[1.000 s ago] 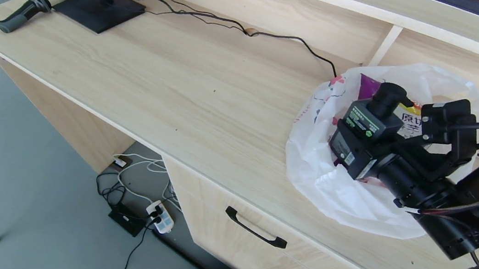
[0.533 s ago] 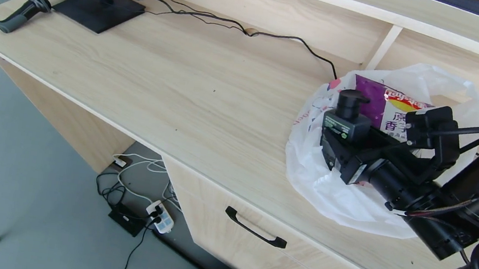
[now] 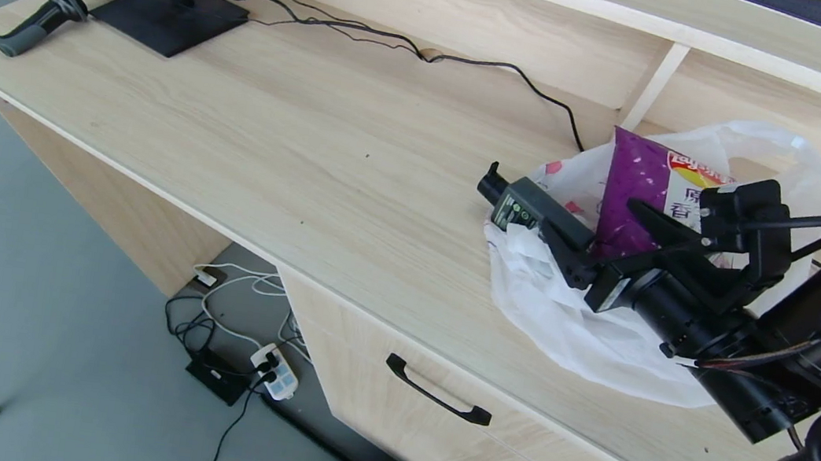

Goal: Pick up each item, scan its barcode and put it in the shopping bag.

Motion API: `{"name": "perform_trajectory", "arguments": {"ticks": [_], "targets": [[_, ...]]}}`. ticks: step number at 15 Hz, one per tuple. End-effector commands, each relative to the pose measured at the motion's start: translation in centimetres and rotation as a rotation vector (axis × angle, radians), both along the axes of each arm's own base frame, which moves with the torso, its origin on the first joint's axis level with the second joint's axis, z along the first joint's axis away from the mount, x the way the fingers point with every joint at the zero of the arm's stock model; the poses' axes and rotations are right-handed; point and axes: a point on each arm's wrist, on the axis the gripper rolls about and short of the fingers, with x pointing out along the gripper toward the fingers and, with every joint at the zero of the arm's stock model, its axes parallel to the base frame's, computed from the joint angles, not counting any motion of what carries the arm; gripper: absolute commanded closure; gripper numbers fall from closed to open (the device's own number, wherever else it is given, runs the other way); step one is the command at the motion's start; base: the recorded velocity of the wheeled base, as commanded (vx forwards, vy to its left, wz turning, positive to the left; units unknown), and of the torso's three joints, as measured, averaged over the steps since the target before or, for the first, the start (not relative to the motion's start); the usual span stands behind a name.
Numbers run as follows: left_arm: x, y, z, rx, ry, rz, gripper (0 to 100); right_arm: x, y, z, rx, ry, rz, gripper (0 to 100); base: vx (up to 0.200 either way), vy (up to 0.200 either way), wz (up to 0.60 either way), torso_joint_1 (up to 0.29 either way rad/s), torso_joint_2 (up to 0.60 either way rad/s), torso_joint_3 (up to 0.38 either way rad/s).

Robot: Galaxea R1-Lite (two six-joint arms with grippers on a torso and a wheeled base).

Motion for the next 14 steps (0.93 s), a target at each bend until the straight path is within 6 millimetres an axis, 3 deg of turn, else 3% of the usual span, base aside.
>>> {"name": "perform_trajectory", "arguments": {"ticks": [1,7,11,14], "targets": [[0.0,0.0,0.0,0.001,0.0,0.0,0,0.0,0.0,0.3,0.005,-0.013,0.001,0,0.0,0.0,0.0,0.0,0.0,0.0],[0.0,0.0,0.0,0.001,0.001,-0.002,0,-2.4,-1.1,0.9,0.007,-0.029,0.004,0,0.0,0.0,0.0,0.0,0.0,0.0],[0.0,0.0,0.0,0.001,0.001,0.0,0,-7.4,-2.3,0.3,-0.04,-0.028,0.058,0,0.0,0.0,0.0,0.0,0.0,0.0],[0.0,0.0,0.0,0.001,0.0,0.0,0,-9.0,-3.1,0.4,-0.035,-0.045,0.065,0,0.0,0.0,0.0,0.0,0.0,0.0]]}}
